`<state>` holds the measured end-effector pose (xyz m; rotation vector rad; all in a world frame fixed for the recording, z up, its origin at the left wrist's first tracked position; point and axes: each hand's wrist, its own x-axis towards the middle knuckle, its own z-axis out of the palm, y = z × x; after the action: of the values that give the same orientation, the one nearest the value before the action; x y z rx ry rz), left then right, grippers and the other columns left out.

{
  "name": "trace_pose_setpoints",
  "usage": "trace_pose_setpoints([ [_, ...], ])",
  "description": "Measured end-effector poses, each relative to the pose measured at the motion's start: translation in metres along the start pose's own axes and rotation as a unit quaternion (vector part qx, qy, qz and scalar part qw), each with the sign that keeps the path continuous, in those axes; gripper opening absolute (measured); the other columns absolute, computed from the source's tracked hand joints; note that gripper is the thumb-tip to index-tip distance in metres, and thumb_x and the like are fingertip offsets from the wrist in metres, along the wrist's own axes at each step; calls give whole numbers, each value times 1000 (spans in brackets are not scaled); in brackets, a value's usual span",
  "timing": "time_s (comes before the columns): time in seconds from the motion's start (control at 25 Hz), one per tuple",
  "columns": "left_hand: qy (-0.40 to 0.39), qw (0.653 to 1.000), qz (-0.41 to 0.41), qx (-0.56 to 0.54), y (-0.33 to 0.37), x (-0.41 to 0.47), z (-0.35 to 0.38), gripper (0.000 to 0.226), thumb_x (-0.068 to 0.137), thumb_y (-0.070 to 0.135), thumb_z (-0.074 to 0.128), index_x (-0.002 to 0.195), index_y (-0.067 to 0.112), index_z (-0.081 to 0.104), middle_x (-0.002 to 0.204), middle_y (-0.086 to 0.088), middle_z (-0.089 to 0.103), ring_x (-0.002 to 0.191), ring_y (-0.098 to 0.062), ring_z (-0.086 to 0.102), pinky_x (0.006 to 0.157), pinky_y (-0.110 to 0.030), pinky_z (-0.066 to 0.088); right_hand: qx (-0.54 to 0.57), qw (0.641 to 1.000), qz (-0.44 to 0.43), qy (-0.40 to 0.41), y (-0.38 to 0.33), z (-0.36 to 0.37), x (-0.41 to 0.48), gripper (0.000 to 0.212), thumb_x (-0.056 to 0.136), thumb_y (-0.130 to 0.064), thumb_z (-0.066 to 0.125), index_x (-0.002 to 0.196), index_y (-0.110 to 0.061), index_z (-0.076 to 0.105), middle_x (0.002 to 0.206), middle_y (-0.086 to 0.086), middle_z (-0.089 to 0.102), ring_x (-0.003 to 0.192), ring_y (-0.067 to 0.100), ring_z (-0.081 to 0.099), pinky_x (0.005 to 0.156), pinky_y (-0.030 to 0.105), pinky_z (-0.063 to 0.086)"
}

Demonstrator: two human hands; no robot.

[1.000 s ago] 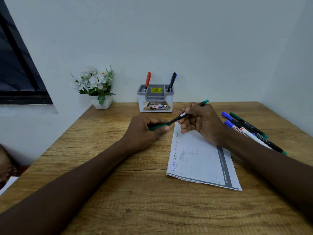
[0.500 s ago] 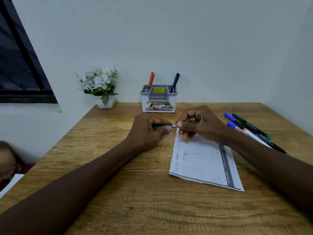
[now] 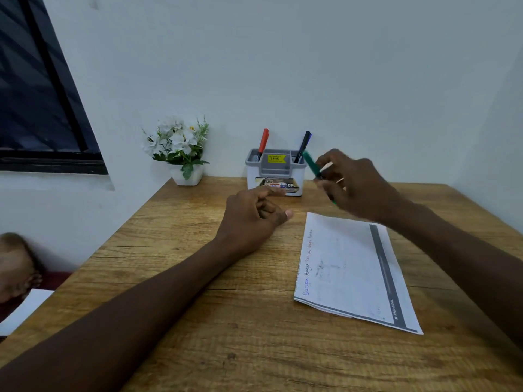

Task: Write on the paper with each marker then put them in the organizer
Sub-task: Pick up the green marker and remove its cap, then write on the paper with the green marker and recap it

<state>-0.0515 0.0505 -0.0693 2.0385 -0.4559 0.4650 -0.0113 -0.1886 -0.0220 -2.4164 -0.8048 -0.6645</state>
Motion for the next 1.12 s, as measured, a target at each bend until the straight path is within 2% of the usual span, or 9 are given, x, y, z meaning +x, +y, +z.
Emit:
trace_pose_setpoints([
  [0.12,-120,988,48,83,2,-2,2,44,85,40,79,125,25,70,107,11,77,93,7,67,83,-16,55,78,990,46,112,8,-11,25,68,89,0,70,144,-22,37,107,4,75,72,15,77,74,31,64],
  [0.24,-233,960,50,147,5,-4,4,56,84,55,73,135,33,63,136,14,65,118,3,57,99,-18,45,103,978,43,174,16,-7,58,89,88,0,73,157,-26,24,110,8,73,67,15,77,75,27,64],
  [0.36,-257,954,60,140,3,-4,4,56,83,58,73,133,33,65,138,16,63,126,1,55,106,-22,43,116,963,89,225,21,7,92,81,85,-8,80,151,-24,36,101,9,73,68,14,75,74,31,65],
  [0.56,-251,957,70,126,-2,-4,5,51,82,59,74,126,33,70,134,19,65,125,3,56,109,-32,47,125,948,114,268,23,35,127,70,87,-10,79,146,-18,42,85,-1,69,61,-6,66,68,5,51],
  [0.72,-261,955,62,130,-2,-2,5,51,83,58,73,128,33,69,137,17,64,127,1,54,110,-32,46,120,950,140,253,33,54,136,69,87,-11,79,144,-21,41,76,-9,65,82,21,71,87,34,59],
  [0.84,-264,953,63,133,0,-2,4,50,84,56,74,128,32,69,138,16,63,127,1,54,109,-28,46,107,962,129,218,35,59,139,64,87,-11,79,143,-18,48,77,-4,66,70,6,67,72,14,55],
  [0.96,-268,952,61,131,1,-1,4,50,85,55,74,128,31,69,138,15,63,128,-1,55,110,-30,46,57,974,124,181,43,65,142,49,87,-19,75,134,-17,61,61,-16,64,92,24,71,99,32,51],
  [1.04,-269,953,61,128,2,-1,4,50,85,54,74,128,30,69,138,15,63,128,-2,55,110,-32,46,48,974,131,178,48,66,143,36,88,-17,69,124,-12,69,62,-16,67,97,27,72,98,18,47],
  [1.12,-266,953,66,128,1,-1,4,49,85,53,74,128,30,69,138,15,63,128,-2,55,110,-27,44,40,975,130,177,46,63,141,23,88,-9,66,108,-6,76,80,2,77,87,22,75,84,3,43],
])
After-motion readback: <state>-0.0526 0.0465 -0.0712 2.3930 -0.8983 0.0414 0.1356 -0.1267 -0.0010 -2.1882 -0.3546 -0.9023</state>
